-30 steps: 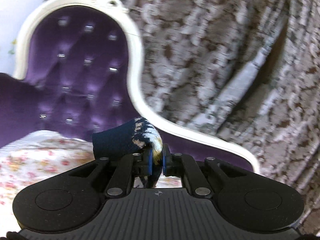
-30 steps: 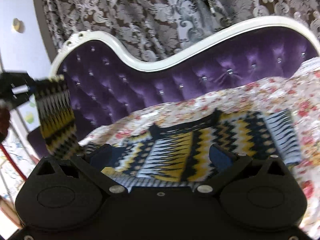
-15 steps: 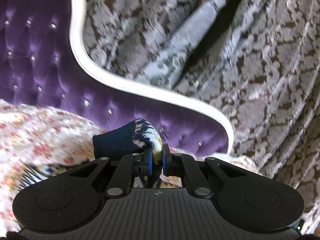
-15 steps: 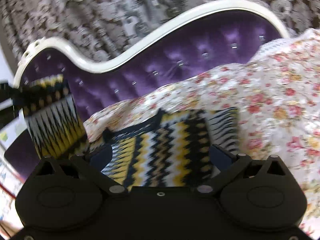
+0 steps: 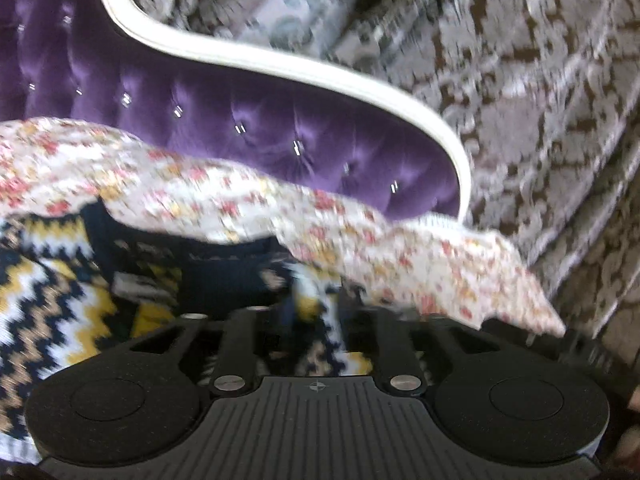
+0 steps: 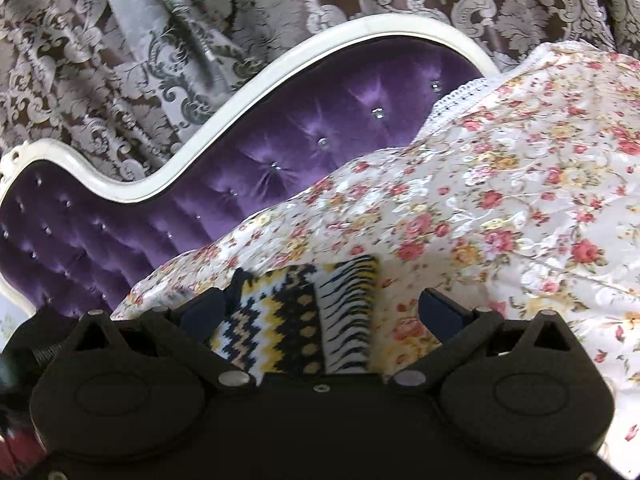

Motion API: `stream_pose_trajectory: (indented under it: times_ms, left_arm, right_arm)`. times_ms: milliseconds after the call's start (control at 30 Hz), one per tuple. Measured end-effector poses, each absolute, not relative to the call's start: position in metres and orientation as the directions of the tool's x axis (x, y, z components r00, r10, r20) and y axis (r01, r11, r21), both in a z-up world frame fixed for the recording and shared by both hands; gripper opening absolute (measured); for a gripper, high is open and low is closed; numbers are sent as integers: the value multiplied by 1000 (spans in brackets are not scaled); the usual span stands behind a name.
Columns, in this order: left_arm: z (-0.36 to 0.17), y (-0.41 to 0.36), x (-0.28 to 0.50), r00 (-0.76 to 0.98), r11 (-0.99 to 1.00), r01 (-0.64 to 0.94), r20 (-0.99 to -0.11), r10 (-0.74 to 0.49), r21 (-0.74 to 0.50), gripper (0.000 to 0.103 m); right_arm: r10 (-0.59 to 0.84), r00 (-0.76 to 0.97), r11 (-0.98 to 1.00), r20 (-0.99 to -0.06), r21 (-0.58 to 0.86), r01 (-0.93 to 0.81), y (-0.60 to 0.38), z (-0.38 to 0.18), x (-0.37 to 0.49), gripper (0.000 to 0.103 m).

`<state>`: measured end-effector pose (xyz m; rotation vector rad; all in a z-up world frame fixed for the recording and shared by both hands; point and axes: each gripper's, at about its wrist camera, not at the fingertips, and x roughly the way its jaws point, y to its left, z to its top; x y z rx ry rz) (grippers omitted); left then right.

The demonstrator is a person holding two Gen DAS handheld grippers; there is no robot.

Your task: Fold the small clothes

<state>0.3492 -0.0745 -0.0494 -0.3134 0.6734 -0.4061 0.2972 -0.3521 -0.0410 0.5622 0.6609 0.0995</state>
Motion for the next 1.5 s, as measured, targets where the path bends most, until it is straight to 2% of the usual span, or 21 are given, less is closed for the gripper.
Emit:
stream_pose_trajectory:
  times_ms: [33,67,133,233,367,533,767,933,1233,1367,1500]
  left_arm:
    - [-53,-78,348,698,875,273,-543,-466,-400,59]
    - [-57,-82,346,684,870,293,-548,-481,-397,65]
    - [-61,-90,344,654,862,330,-566,-502,-384,86]
    - [-66,-104,337,624,864,389,-599,-502,-319,103]
    - [-67,-116,321,633,852,481,-591,-500,-207,102]
    - [-77,-132,306,582,797,595,-627,-518,-105,102]
    - [-90,-137,299,515,741,660,-646,-563,-119,103]
    - [-79,-117,300,499,731,641,-596,-629,-235,102]
    - [-54,-103,263,418,586,792,-548,-724,-170,102]
    - [-47,-75,255,514,667,728,-519,-683,-156,103]
    - [-43,-35,269,666,820,552,-511,-543,-152,103]
  right_arm:
    - [254,793,848,-554,521,92,-353,-41,298,103]
    - [246,795,851,-555,516,97,-354,-40,298,103]
    - [225,801,858,-555,502,107,-355,-40,297,103]
    - [200,807,866,-556,485,120,-357,-40,298,103]
    - [184,810,864,-557,484,137,-361,-41,298,103]
    - [167,815,856,-555,491,159,-368,-42,297,103]
    - [149,815,854,-559,489,180,-374,-43,298,103]
    - [147,812,860,-565,479,178,-372,-44,300,103]
    - [157,807,877,-569,457,151,-366,-45,301,103]
    - [217,796,890,-565,450,77,-360,-43,302,103]
    - [274,796,902,-539,431,-18,-343,-38,301,103]
